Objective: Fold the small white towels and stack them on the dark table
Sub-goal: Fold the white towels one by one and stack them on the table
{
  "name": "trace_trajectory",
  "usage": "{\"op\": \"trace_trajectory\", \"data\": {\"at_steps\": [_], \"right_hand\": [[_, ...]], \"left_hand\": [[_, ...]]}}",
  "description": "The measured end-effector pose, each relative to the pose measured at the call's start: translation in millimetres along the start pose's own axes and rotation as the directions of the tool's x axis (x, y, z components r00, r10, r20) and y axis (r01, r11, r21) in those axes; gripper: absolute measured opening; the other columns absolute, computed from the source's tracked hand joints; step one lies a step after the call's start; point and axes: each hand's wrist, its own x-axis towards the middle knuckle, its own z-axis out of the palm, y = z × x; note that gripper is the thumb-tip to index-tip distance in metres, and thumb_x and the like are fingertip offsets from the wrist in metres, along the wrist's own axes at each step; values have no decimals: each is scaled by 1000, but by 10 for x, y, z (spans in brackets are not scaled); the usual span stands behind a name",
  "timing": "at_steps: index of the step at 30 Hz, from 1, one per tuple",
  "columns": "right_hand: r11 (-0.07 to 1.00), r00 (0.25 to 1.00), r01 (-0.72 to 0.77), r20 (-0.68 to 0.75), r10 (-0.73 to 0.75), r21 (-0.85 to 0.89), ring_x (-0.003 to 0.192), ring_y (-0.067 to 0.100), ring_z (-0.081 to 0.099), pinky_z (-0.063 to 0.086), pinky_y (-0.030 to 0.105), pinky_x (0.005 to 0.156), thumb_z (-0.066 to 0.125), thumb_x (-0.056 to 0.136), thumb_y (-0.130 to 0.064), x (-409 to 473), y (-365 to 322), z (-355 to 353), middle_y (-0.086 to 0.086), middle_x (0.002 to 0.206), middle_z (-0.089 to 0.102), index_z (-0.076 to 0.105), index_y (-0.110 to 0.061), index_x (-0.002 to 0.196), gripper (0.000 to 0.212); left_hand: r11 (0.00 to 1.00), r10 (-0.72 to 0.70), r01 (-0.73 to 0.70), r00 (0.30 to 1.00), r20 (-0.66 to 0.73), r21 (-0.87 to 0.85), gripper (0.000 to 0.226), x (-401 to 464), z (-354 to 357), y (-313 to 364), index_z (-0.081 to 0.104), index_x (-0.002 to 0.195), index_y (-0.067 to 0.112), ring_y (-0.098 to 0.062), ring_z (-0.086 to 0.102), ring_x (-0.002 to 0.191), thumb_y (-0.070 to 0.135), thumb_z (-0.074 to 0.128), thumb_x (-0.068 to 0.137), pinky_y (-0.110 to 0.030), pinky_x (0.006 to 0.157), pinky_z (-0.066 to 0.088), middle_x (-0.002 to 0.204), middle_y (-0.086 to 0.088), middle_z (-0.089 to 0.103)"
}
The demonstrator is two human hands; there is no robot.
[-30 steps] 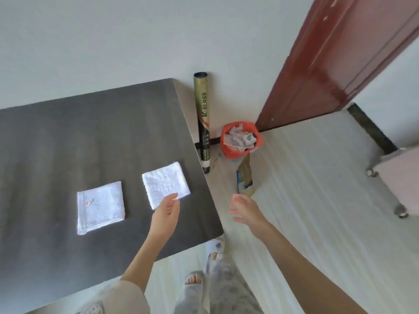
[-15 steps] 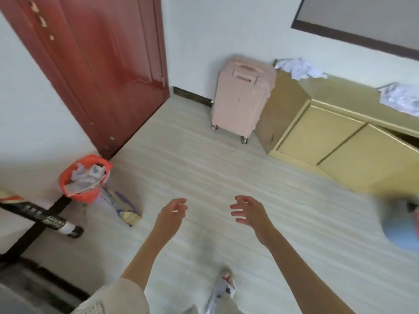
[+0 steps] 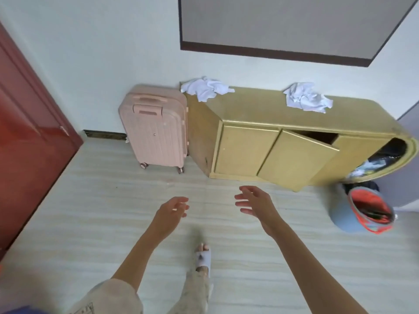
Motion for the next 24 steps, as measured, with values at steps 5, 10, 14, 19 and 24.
{"op": "trace_trajectory", "data": {"at_steps": [5,10,14,19,24], "right_hand": [[999,995,-36,-88,38,19,87,20,65,52,36,85,46,96,-23,1185,-392,-401,4,96,68,59,-14,107,19],[998,988,-65,-139,67,16,86,20,64,52,34,81,47,97,-24,2143,-893,-808,5,95,68,60,-12,108,21],[995,977,-89,-190,94,36,87,20,64,52,33,80,46,97,-23,2773,-1141,-1160,6,97,68,59,-14,108,19],[990,969,-137,-200,142,36,85,19,64,52,31,78,47,97,-22,3675,-1275,-1623,7,98,67,58,-14,107,17],[989,968,-146,-203,144,9,76,18,61,47,27,66,48,96,-18,4877,-1450,-2299,8,93,66,58,-11,106,16]], "left_hand": [[1000,9,-9,999,45,5,23,1333,233,497,57,114,12,-17,63,84,11,42,96,-25,76,47,103,-6,65],[998,37,-42,995,95,44,24,2476,369,1229,56,115,9,-18,62,85,12,41,97,-22,73,47,103,-7,64],[989,71,-91,982,173,113,24,3257,600,1730,55,116,8,-19,61,89,16,40,98,-23,77,46,103,-8,64],[987,22,-59,971,238,149,24,4151,1059,2035,56,116,12,-20,62,93,18,42,97,-32,86,47,105,-6,63],[988,-9,-27,974,225,155,17,5109,1561,2370,59,98,21,-28,63,92,16,43,97,-39,89,47,101,-11,66]]}}
